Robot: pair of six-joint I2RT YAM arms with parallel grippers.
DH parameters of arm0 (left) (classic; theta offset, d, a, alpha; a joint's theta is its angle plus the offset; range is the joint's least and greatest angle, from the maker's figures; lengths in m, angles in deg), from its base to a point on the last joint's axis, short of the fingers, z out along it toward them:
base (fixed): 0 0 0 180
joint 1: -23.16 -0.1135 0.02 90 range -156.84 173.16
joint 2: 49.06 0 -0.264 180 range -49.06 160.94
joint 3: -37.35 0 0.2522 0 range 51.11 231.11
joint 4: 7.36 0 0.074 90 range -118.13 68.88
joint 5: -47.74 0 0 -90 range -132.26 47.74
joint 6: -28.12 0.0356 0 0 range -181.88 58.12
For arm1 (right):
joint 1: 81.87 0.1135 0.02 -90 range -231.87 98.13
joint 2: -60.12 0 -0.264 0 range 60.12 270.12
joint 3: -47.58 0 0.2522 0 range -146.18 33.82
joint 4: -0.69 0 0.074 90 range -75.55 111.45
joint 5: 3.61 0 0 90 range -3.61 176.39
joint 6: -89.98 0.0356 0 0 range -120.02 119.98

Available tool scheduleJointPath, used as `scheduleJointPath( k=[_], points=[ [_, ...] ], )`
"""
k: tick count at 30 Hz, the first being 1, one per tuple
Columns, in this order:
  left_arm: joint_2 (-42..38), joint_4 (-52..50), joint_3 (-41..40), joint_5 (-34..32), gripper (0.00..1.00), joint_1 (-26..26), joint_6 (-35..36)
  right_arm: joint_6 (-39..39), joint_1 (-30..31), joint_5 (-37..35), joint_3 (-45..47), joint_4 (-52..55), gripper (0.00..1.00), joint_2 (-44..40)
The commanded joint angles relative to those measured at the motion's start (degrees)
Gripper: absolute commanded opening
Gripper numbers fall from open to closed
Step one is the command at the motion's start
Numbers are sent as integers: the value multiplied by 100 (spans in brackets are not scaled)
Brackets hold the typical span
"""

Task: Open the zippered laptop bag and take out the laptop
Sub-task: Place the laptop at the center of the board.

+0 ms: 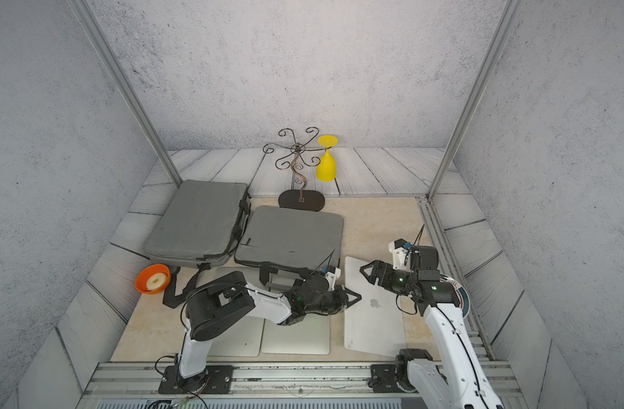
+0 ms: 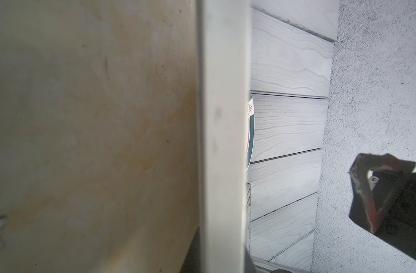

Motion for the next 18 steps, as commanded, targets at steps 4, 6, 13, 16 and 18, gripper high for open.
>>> scheduleJointPath(
  k=[4, 6, 13, 16, 18],
  points=[
    [211, 479, 260, -177, 0, 109, 49, 56, -9, 87, 66, -59, 86, -84],
    [231, 472, 258, -102, 0, 132, 48, 58, -15, 74, 70, -51, 86, -107],
    [37, 326, -135, -51, 18, 58, 46, -34, -17, -11, 44, 54, 86, -113],
    [-60, 35, -146, 26, 26, 51, 119, 21, -12, 7, 86, -34, 86, -104],
    [-71, 24, -159, 54, 32, 52, 120, 31, -13, 20, 86, -79, 86, -80]
  ],
)
